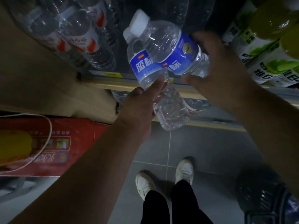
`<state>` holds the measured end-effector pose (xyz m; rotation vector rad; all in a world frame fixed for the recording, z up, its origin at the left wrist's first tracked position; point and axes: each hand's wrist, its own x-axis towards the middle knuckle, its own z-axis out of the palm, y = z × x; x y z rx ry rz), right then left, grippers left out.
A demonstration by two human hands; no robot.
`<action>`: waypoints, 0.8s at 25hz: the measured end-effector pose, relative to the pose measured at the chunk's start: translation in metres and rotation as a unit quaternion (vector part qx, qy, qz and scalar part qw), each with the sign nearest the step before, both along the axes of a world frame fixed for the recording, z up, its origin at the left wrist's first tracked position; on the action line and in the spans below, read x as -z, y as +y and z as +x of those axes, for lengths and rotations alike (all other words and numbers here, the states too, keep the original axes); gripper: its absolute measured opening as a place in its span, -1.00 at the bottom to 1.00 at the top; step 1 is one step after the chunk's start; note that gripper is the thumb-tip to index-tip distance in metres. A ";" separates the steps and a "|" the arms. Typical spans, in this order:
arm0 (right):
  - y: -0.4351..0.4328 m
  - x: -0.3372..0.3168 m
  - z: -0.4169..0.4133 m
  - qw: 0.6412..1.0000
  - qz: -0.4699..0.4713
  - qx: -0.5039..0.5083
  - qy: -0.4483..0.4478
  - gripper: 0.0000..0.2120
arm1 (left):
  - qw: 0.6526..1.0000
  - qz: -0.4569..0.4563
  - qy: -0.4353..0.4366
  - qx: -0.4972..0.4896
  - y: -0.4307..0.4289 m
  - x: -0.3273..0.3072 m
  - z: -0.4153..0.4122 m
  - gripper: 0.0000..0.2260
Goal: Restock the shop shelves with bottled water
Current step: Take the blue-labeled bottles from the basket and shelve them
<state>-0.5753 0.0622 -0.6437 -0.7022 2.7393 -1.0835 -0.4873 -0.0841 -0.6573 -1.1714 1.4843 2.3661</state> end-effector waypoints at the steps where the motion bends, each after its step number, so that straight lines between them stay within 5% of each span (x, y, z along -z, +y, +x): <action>1: -0.002 0.002 -0.002 0.999 -0.008 0.004 0.031 -0.30 | 1.000 0.005 0.002 0.000 0.002 -0.002 -0.001 -0.80; 4: -0.008 0.018 -0.009 0.992 -0.048 0.019 0.113 -0.37 | 1.000 -0.011 -0.003 0.009 0.005 -0.003 -0.003 -0.73; 12: -0.007 0.052 -0.021 0.957 -0.195 0.210 0.037 -0.36 | 0.998 -0.057 0.014 0.034 0.002 0.003 -0.004 -0.73; 20: 0.001 0.068 -0.021 0.963 -0.201 0.168 0.063 -0.30 | 0.990 -0.103 0.096 -0.014 -0.010 0.008 -0.028 -0.61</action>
